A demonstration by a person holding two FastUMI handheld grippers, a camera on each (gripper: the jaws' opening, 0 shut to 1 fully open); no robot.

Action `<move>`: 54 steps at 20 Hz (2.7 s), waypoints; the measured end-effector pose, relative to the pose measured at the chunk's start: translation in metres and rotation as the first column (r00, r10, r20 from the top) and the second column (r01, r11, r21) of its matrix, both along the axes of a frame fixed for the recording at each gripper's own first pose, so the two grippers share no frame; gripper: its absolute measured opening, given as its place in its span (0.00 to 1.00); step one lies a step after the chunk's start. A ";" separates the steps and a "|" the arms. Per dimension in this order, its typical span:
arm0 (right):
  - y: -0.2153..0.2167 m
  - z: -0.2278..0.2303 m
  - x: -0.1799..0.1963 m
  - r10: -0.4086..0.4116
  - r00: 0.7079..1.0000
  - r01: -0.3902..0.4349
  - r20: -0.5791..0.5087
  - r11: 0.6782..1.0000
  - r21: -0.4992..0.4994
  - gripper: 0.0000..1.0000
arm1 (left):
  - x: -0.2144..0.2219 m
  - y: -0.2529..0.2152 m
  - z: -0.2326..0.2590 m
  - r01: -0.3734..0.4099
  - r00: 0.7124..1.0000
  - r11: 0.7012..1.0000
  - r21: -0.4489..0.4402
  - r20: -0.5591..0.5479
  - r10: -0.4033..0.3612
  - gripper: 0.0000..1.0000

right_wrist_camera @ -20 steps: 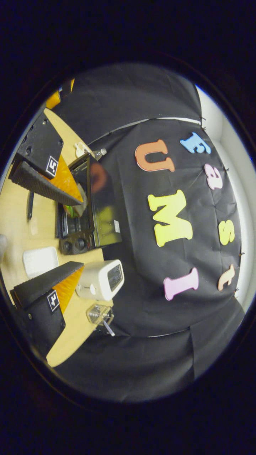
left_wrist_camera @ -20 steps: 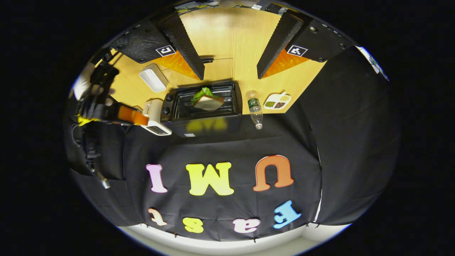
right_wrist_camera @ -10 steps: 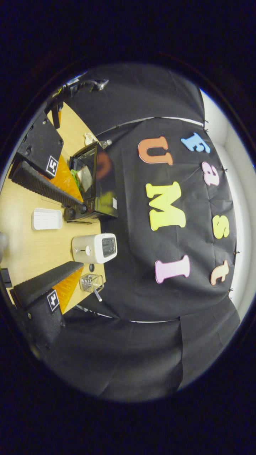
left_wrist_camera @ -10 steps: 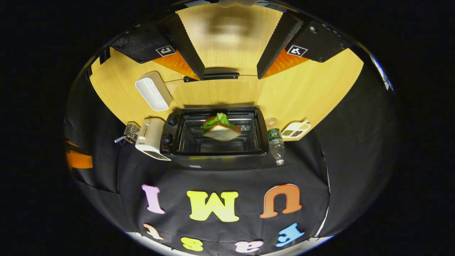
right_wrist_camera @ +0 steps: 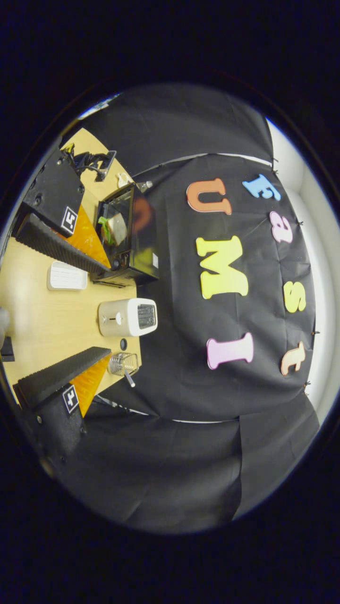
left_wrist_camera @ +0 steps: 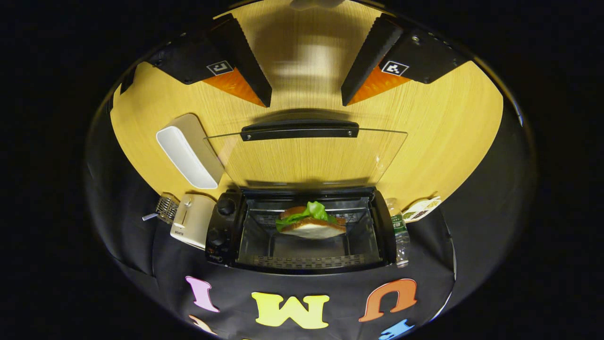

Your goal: Open the electric oven with the left hand, put the food in, and close the electric oven.

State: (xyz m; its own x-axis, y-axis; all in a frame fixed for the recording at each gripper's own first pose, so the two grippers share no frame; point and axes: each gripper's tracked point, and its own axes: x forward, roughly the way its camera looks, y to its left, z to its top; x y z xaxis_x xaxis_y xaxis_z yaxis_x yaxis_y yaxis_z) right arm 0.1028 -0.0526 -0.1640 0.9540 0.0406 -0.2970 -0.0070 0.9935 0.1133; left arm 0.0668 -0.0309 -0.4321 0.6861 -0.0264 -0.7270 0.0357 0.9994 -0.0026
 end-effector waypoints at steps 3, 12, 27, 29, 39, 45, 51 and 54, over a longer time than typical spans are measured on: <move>0.000 -0.005 0.002 -0.006 1.000 0.006 -0.017 1.000 -0.001 1.00 | 0.008 -0.008 -0.014 0.015 1.000 1.000 -0.005 -0.028 -0.015 0.97; -0.012 -0.018 0.005 -0.017 0.998 0.017 -0.060 1.000 -0.001 1.00 | 0.025 -0.010 -0.019 0.005 0.999 1.000 -0.012 -0.033 -0.005 0.97; 0.000 -0.030 0.011 0.032 0.995 -0.028 -0.092 0.999 0.036 1.00 | 0.048 -0.012 0.054 -0.022 0.996 1.000 -0.021 0.091 0.023 0.97; -0.003 -0.031 0.012 0.019 0.996 -0.015 -0.092 0.999 0.041 1.00 | 0.059 -0.013 0.068 -0.014 0.993 1.000 -0.016 0.120 0.016 0.97; -0.014 -0.042 0.023 -0.027 0.992 0.035 -0.122 0.997 0.064 1.00 | 0.115 -0.003 0.099 -0.007 0.981 1.000 0.008 0.195 0.005 0.97; -0.012 -0.036 0.036 -0.024 0.993 0.032 -0.115 0.997 0.064 1.00 | 0.155 0.000 0.114 -0.016 0.975 1.000 0.009 0.221 0.014 0.97; -0.012 -0.030 0.041 -0.018 0.994 0.024 -0.104 0.998 0.062 1.00 | 0.161 0.002 0.116 -0.033 0.975 0.999 0.015 0.222 0.029 0.97; -0.012 -0.028 0.040 -0.005 0.995 0.012 -0.097 0.998 0.065 1.00 | 0.154 0.006 0.122 -0.049 0.975 0.999 0.015 0.219 0.045 0.97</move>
